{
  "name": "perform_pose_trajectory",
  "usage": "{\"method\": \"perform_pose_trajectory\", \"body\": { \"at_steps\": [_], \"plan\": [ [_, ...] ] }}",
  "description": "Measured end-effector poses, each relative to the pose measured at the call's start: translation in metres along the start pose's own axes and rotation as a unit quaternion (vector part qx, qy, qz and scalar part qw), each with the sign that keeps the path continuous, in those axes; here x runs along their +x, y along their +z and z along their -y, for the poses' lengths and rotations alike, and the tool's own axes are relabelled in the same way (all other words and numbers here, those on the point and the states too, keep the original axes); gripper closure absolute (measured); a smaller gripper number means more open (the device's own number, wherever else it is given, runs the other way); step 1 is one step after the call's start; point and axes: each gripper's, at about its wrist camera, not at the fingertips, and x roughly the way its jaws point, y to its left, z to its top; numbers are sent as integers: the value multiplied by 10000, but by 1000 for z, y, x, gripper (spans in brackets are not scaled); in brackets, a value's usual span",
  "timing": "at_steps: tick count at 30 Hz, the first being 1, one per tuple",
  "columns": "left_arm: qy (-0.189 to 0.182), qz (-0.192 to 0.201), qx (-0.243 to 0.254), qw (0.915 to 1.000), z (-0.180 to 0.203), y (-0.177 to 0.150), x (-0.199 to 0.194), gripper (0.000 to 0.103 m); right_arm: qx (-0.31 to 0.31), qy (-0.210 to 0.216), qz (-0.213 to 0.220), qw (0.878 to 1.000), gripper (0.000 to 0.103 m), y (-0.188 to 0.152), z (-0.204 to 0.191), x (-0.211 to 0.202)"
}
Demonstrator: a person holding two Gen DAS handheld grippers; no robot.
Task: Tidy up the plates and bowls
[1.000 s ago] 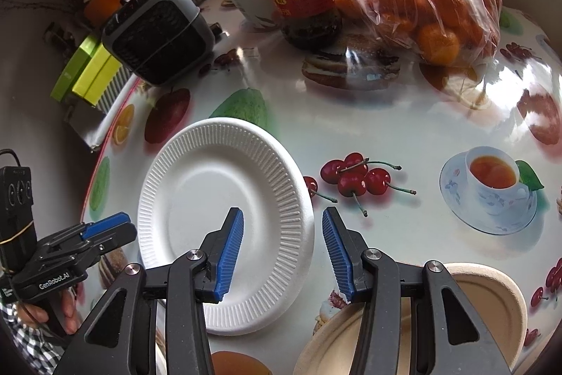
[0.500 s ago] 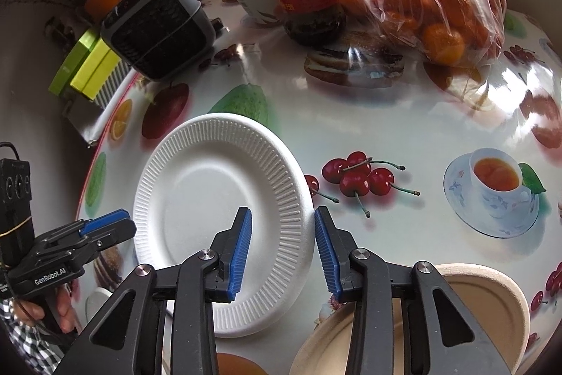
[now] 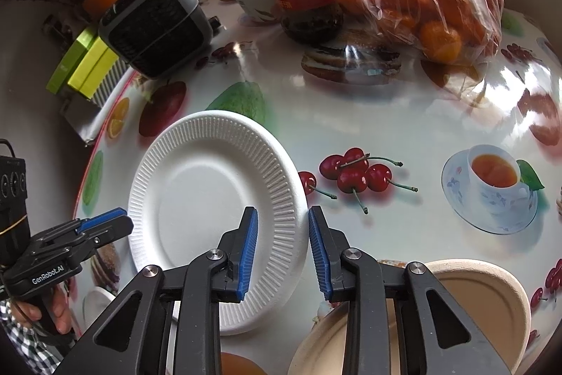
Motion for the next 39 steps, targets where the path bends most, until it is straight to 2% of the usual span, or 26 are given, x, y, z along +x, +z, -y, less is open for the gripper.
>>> {"method": "perform_pose_trajectory", "body": {
  "at_steps": [20,39],
  "plan": [
    [-9,166,2,9999,-1,-9,-23,75,13,145,157,9998,74,-11,-6,-24],
    [-73,418,44,9991,-4,-40,-70,75,-206,195,307,9991,74,-50,-44,-66]
  ]
}}
